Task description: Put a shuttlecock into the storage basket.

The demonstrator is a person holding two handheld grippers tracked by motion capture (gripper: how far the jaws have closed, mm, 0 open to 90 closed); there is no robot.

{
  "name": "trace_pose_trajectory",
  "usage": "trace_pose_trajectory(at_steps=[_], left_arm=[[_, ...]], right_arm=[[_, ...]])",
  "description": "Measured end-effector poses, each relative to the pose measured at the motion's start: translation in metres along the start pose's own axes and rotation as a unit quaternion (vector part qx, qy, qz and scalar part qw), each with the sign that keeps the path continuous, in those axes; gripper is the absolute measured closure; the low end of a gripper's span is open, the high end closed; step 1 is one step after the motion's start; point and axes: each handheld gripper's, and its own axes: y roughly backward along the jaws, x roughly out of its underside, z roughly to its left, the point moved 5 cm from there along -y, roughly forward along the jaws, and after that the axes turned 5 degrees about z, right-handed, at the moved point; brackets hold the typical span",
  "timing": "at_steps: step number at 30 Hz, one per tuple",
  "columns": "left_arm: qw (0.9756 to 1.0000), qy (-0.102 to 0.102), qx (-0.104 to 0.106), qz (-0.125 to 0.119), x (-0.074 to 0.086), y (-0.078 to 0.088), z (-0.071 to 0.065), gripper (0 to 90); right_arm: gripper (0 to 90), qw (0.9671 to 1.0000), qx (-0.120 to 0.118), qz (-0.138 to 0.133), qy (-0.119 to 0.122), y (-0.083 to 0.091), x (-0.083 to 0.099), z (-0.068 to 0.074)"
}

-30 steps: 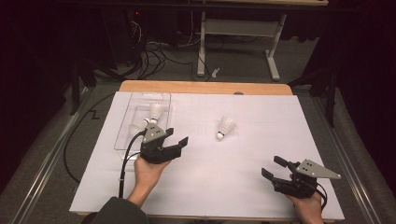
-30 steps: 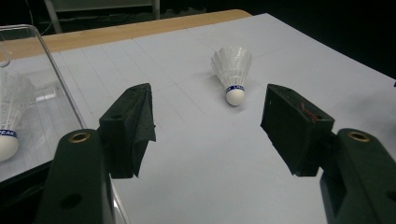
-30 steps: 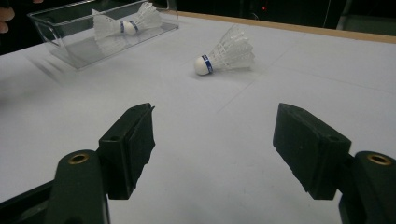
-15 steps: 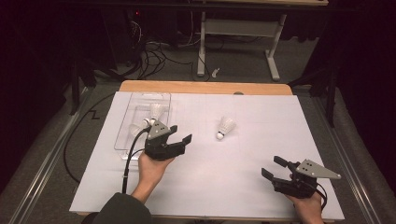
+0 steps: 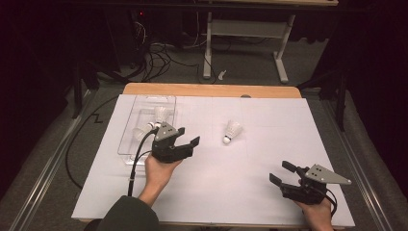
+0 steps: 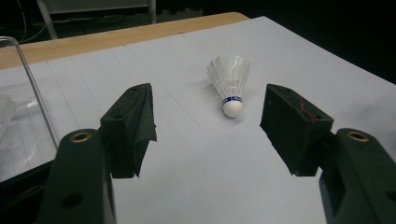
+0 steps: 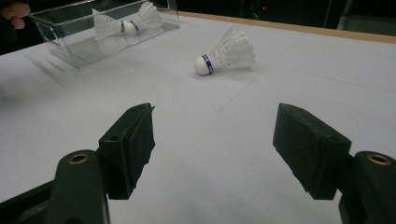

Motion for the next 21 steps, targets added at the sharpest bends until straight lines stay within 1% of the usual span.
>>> trace_pose_trajectory(at_steps=[4,14,21], left_arm=[[1.0,-0.005,-0.002,0.004,-0.002,-0.003,0.0,35.8],[1.0,-0.007,0.004,0.005,-0.007,-0.011,-0.004,35.9],[0.9999,-0.012,0.002,0.008,-0.013,-0.017,-0.005,36.0]], right_arm=[[29.4,1.0,0.0,0.0,-0.001,0.0,0.0,0.0],[29.3,1.0,0.0,0.0,-0.001,0.0,0.0,0.0],[29.3,1.0,-0.001,0.0,-0.001,0.0,0.0,0.0]])
